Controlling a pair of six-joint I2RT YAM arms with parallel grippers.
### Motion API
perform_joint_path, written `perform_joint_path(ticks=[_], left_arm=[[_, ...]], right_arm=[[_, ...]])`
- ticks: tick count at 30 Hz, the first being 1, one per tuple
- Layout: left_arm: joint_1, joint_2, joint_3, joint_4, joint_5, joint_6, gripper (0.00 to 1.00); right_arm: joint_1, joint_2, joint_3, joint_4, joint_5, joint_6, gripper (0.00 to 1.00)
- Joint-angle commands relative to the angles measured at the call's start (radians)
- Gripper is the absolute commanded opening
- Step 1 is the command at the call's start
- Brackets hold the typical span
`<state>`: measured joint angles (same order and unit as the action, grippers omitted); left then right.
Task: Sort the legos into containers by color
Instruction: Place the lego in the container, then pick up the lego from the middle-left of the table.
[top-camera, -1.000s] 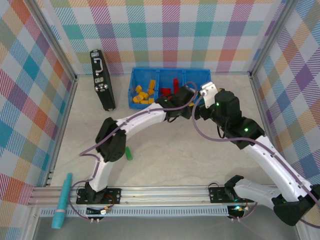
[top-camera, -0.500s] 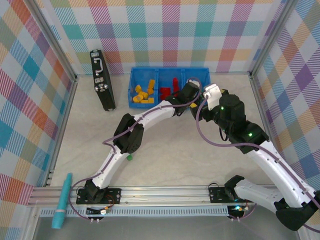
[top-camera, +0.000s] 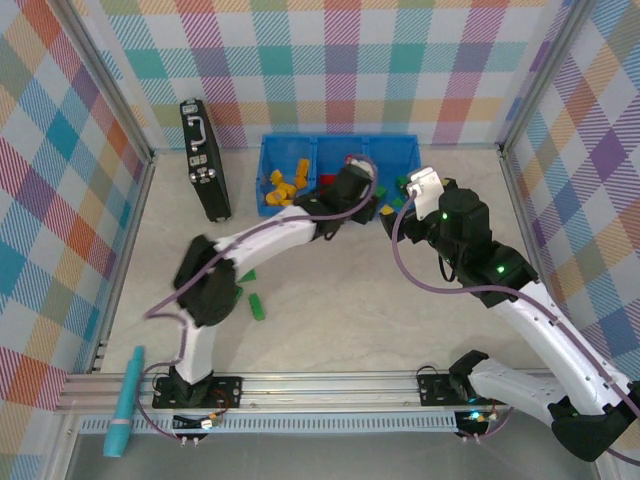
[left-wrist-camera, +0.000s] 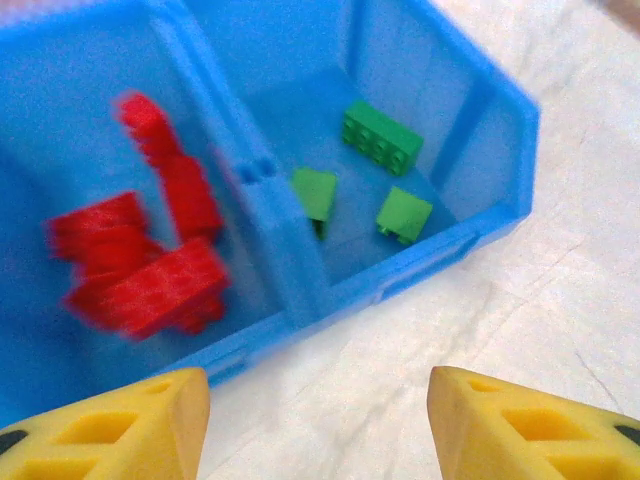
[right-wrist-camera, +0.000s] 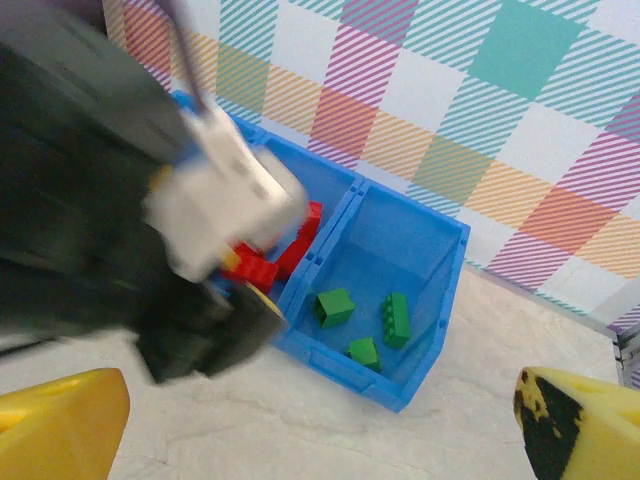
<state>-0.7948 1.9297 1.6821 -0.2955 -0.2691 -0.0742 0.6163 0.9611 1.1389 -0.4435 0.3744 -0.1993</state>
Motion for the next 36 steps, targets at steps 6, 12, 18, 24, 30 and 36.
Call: perform_joint_path(ticks=[6, 12, 18, 24, 30, 36], left_arm=[[0.048, -0.446, -0.278, -0.531, -0.279, -0.243, 0.73], [0.106, -0.611, -0.565, -0.611, -0.272, -0.488, 0.76], [0.208, -0.61, -0.684, -0.529, -0.213, -0.509, 0.81], [0.27, -0.508, -0.729, -0.422, -0.144, -0.473, 0.84], [0.307, -0.407, -0.756, -0.326, -0.081, -0.466, 0.84], [0.34, -0.327, -0.783, -0.246, -0.021, -0.46, 0.78]], right_arm=[[0.005, 0.029, 0.013, 0.025, -0.008, 0.002, 0.99], [0.005, 0.068, 0.036, 0.018, -0.03, 0.015, 0.99], [0.005, 0.091, 0.05, 0.0, -0.052, 0.035, 0.99], [0.005, 0.103, 0.049, -0.014, -0.063, 0.065, 0.99], [0.005, 0.113, 0.055, -0.025, -0.055, 0.062, 0.99], [0.005, 0.124, 0.053, -0.022, -0.045, 0.054, 0.99]])
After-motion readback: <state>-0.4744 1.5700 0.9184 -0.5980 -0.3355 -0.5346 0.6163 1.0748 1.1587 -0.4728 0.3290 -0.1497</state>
